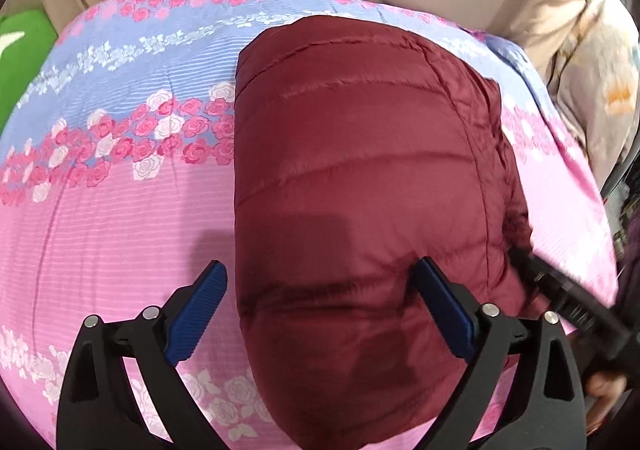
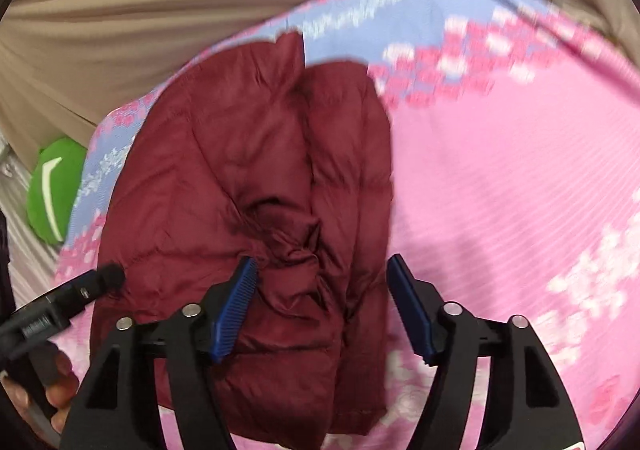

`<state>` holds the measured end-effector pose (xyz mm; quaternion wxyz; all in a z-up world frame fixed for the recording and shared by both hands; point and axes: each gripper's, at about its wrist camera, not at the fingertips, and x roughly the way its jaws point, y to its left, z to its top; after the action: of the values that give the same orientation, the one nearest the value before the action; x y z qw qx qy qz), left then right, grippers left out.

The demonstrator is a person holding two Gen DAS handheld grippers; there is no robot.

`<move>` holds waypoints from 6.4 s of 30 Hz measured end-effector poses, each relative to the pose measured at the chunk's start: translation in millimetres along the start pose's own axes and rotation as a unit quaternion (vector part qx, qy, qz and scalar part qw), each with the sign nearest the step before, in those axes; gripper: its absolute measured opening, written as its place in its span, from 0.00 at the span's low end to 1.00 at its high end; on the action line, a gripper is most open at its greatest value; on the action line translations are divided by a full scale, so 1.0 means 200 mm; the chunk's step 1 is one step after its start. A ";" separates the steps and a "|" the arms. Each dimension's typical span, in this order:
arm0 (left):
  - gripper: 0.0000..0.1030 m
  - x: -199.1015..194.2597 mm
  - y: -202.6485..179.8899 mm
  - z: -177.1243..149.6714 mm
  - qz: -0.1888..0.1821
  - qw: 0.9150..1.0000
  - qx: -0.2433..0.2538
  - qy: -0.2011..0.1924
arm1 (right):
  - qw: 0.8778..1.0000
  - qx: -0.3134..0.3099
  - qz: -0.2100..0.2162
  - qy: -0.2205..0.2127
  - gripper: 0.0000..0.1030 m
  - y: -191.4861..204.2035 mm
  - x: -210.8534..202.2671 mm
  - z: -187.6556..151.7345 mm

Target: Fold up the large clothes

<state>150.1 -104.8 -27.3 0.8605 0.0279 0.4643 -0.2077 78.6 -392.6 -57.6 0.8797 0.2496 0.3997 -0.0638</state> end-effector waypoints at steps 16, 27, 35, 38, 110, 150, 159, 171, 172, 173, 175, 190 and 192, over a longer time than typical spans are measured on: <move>0.96 0.17 -0.04 0.11 -0.006 1.000 -0.009 0.025 | 0.998 0.032 0.037 0.027 0.79 -0.03 0.13 0.05; 0.96 0.22 -0.07 0.12 0.010 1.000 0.002 0.011 | 0.999 0.015 0.024 0.024 0.79 0.06 0.20 0.06; 0.78 0.15 -0.10 0.15 -0.003 1.000 0.029 -0.002 | 0.997 0.033 0.059 0.024 0.33 0.11 0.18 0.06; 0.54 0.04 -0.13 0.18 -0.010 0.998 0.057 -0.027 | 0.999 0.012 0.052 0.001 0.17 0.18 0.08 0.07; 0.88 -0.19 1.03 0.16 -0.022 0.992 0.033 -0.117 | 0.985 -0.075 0.155 -0.010 0.46 0.94 0.36 0.15; 0.44 -0.06 0.70 0.10 0.079 0.993 0.026 -0.084 | 0.979 -0.178 0.034 -0.095 0.05 1.46 0.38 0.41; 0.51 -0.01 0.70 0.09 0.077 0.994 0.001 -0.079 | 0.994 -0.112 -0.015 -0.002 0.00 1.23 0.90 0.53; 0.54 -0.02 0.70 0.05 0.089 0.992 -0.007 -0.084 | 0.979 -0.200 0.039 0.004 0.00 1.24 0.41 0.00; 0.55 -0.03 0.70 0.05 0.090 0.992 -0.009 -0.084 | 0.978 -0.204 0.027 0.012 0.00 1.23 0.45 -0.03; 0.55 -0.03 0.69 0.04 0.089 0.993 -0.011 -0.083 | 0.978 -0.207 0.021 0.021 0.00 1.21 0.52 -0.06; 0.56 -0.03 0.69 0.03 0.091 0.992 -0.015 -0.083 | 0.979 -0.201 0.021 0.022 0.00 1.19 0.55 -0.07; 0.71 -0.01 0.58 -0.23 0.114 0.990 -0.040 -0.066 | 0.980 -0.185 -0.060 -0.027 0.24 1.10 0.31 -0.36; 0.80 0.00 0.55 -0.27 0.124 0.989 -0.039 -0.069 | 0.980 -0.184 -0.069 -0.027 0.32 1.07 0.31 -0.40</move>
<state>149.9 9.3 -73.6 0.9098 0.0374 0.4049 -0.0826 134.8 -162.0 -64.2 0.9146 0.0534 0.3969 -0.0566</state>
